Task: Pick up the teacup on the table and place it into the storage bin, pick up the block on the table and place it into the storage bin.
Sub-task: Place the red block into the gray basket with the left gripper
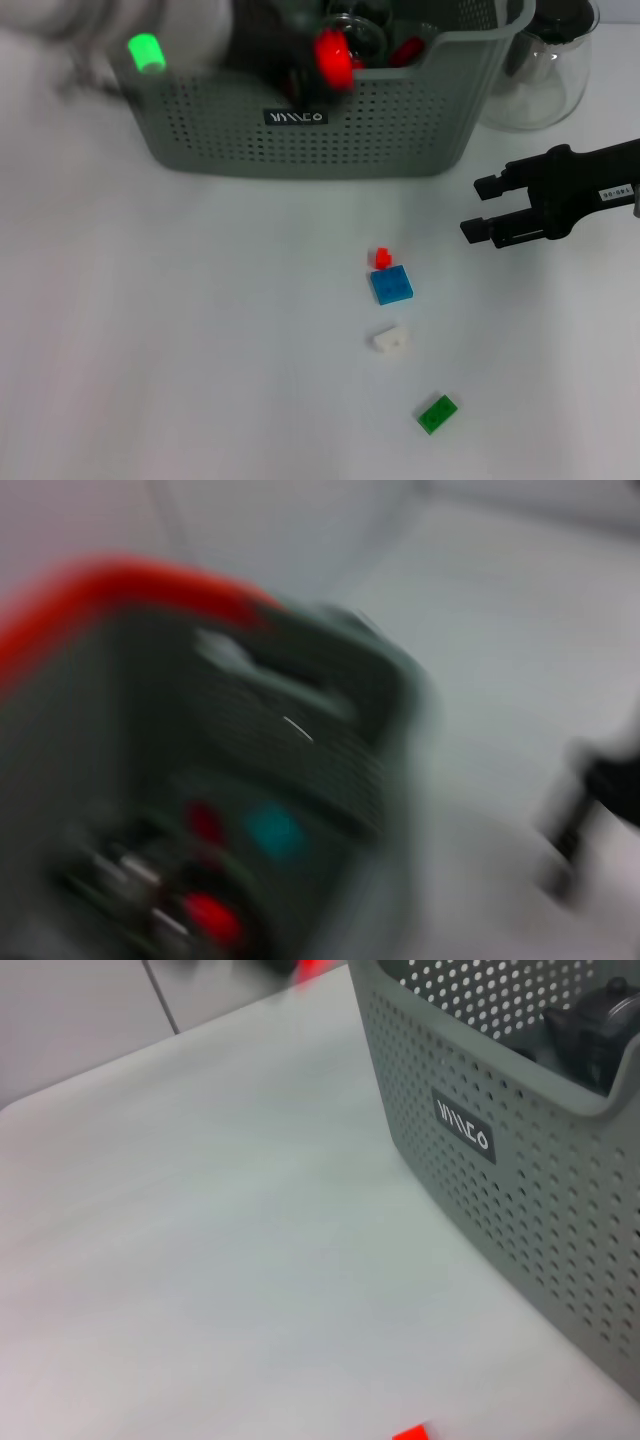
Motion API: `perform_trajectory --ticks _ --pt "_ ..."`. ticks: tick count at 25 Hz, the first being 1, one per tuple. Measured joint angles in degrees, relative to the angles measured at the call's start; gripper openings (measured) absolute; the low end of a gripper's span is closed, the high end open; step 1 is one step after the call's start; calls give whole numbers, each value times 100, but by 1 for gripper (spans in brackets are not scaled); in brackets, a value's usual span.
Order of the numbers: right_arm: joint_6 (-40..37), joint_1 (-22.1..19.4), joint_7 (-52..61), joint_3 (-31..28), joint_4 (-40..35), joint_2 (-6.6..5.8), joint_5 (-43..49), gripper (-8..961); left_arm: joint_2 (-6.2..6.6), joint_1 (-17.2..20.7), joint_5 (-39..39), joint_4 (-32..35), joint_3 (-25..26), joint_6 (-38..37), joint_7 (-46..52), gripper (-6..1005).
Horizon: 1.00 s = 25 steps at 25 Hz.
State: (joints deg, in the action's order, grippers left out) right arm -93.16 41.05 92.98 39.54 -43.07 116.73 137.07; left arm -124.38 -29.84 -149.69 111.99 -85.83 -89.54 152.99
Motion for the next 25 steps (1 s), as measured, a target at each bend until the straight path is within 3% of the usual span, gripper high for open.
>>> perform_trajectory --ticks 3,8,12,16,20,25 --pt "25 9 4 -5 0 1 0 732 13 -442 -3 -206 767 293 -226 405" --pt "30 14 23 -23 0 -4 0 732 36 -1169 -130 -1098 1300 869 -474 407" --pt "62 29 40 -26 0 -9 1 733 121 -1822 -496 -2470 1533 1594 -510 408" --pt "145 47 41 -24 0 8 3 733 351 -2493 -587 -4306 1741 2387 -509 409" --pt "181 68 43 -12 0 28 4 733 537 -3018 -600 -5725 1992 2952 -480 410" --pt "234 101 44 2 0 32 4 732 587 -3233 -613 -6530 2092 3333 -506 411"
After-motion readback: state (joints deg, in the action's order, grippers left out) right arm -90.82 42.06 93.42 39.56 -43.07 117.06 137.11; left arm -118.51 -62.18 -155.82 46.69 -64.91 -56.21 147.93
